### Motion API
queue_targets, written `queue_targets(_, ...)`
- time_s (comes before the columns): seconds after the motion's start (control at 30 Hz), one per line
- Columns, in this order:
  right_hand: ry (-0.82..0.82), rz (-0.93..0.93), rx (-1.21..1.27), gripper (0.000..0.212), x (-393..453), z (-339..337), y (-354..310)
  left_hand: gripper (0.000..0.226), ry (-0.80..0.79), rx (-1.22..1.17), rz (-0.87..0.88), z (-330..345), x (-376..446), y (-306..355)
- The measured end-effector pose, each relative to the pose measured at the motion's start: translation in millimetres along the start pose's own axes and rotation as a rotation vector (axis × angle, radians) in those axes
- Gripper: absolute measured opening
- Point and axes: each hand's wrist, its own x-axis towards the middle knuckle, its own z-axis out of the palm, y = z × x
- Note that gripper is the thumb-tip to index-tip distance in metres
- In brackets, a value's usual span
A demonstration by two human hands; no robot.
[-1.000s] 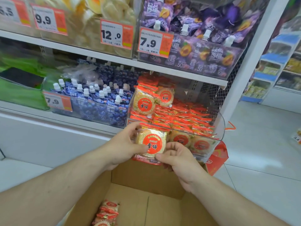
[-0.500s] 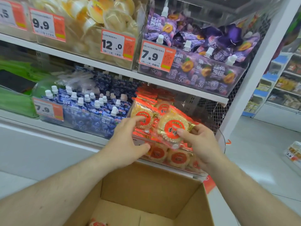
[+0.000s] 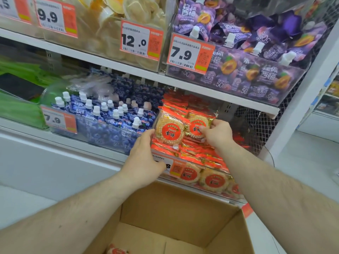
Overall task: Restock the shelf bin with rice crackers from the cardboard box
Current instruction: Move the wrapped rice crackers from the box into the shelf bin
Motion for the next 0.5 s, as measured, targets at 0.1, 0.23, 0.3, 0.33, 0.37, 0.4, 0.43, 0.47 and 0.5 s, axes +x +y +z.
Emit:
queue_targets(0.1, 0.045, -0.006, -0.094, 0.026, -2, 15, 1, 0.089, -0.013, 0.038, 0.024, 0, -1, -2)
queue_targets(0.23, 0.054, 0.033, -0.183, 0.027, -9, 21, -5, 0.093, -0.035, 0.063, 0.043, -1, -2, -1)
queue_targets(0.3, 0.028, 0.037, -0.21, 0.037, -10, 21, -7, 0.095, -0.054, 0.038, 0.028, -3, -2, 1)
queue_targets(0.33, 0.012, 0.039, -0.224, 0.044, -12, 20, -8, 0.095, -0.063, 0.02, 0.017, -4, -1, -1)
queue_targets(0.37, -0.004, 0.048, -0.232, 0.049, -13, 18, -9, 0.094, -0.067, 0.0, 0.004, -6, -1, 0)
queue_targets(0.4, -0.028, 0.06, -0.228, 0.053, -15, 16, -10, 0.094, -0.065, -0.022, -0.01, -7, -1, 0)
queue_targets(0.43, -0.043, 0.074, -0.216, 0.055, -17, 13, -11, 0.095, -0.059, -0.039, -0.019, -8, -1, 0)
queue_targets(0.47, -0.048, 0.089, -0.187, 0.056, -19, 10, -11, 0.096, -0.048, -0.051, -0.024, -9, -2, 0)
queue_targets(0.5, -0.051, 0.108, -0.133, 0.057, -22, 7, -12, 0.097, -0.027, -0.046, -0.03, -10, -3, 1)
